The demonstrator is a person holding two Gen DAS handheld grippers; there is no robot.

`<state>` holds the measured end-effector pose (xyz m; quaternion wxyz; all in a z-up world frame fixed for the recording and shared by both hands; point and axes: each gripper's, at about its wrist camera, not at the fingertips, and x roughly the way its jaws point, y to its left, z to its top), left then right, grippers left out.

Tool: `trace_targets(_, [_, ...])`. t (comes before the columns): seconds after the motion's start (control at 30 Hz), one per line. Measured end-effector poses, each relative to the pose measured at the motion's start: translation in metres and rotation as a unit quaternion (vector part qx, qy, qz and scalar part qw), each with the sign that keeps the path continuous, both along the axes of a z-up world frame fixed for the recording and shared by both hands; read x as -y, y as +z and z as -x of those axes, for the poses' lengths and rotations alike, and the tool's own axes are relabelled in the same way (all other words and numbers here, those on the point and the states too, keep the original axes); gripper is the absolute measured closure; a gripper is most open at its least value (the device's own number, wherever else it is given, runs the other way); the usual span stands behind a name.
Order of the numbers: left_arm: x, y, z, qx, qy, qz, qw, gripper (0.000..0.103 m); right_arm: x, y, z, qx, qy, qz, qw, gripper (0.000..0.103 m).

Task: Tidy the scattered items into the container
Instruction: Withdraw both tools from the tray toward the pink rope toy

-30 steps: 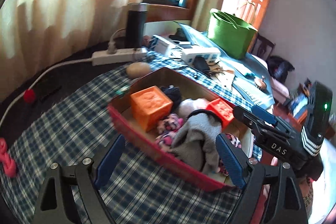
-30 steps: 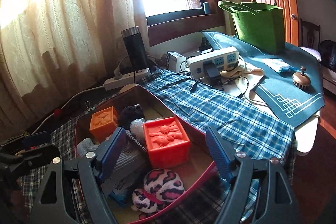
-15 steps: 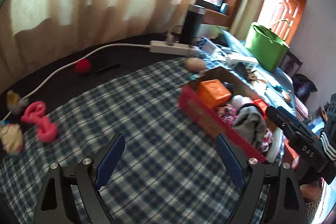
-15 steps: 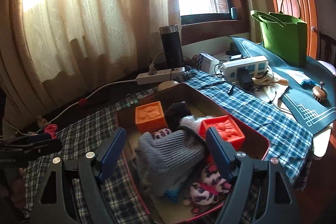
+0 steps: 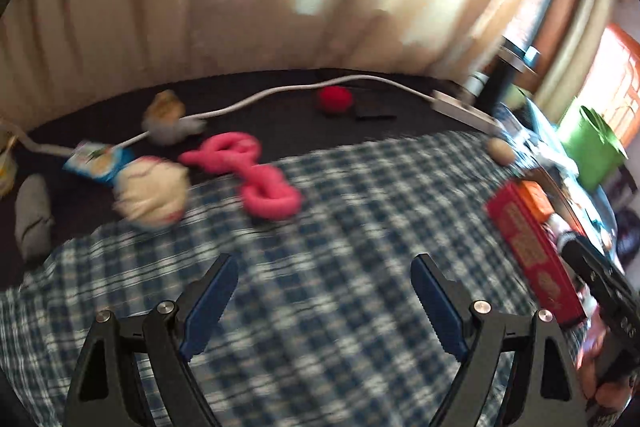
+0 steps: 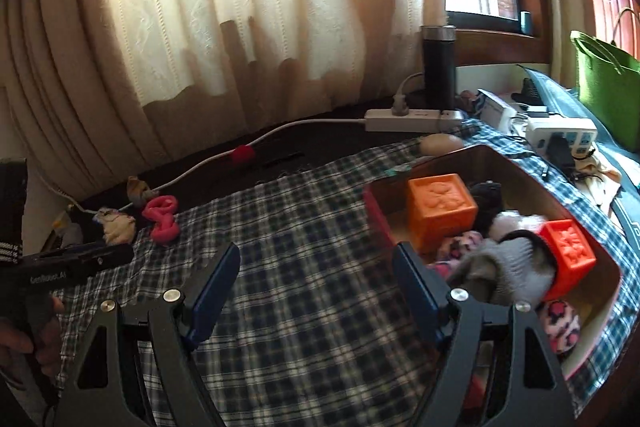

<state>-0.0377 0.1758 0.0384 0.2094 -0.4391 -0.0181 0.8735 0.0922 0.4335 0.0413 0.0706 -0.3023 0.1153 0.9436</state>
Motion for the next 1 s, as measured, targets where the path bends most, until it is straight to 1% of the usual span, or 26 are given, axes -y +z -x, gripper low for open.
trace_targets(0.1, [0.027, -0.002, 0.010, 0.006, 0.031, -0.013, 0.9994, 0.013, 0.013, -0.004, 0.008, 0.009, 0.014, 0.000, 1.000, 0.022])
trace_targets(0.23, [0.058, -0.008, 0.024, 0.004, 0.074, -0.022, 0.9970, 0.013, 0.025, -0.008, 0.017, 0.022, 0.025, 0.003, 0.999, 0.022])
trace_targets(0.43, [0.081, -0.025, 0.055, 0.013, 0.124, -0.013, 0.9922, 0.013, 0.034, -0.017, 0.027, 0.036, 0.032, 0.008, 0.999, 0.022])
trace_targets(0.63, [0.092, -0.043, 0.082, 0.029, 0.147, -0.002, 0.9888, 0.013, 0.036, -0.022, 0.034, 0.046, 0.036, 0.008, 0.998, 0.022])
trace_targets(0.83, [0.099, -0.051, 0.104, 0.045, 0.160, -0.021, 0.9859, 0.013, 0.037, -0.027, 0.045, 0.056, 0.037, 0.009, 0.998, 0.022])
trace_targets(1.0, [0.101, -0.054, 0.115, 0.050, 0.158, -0.033, 0.9856, 0.013, 0.045, -0.031, 0.056, 0.065, 0.045, 0.003, 0.997, 0.022])
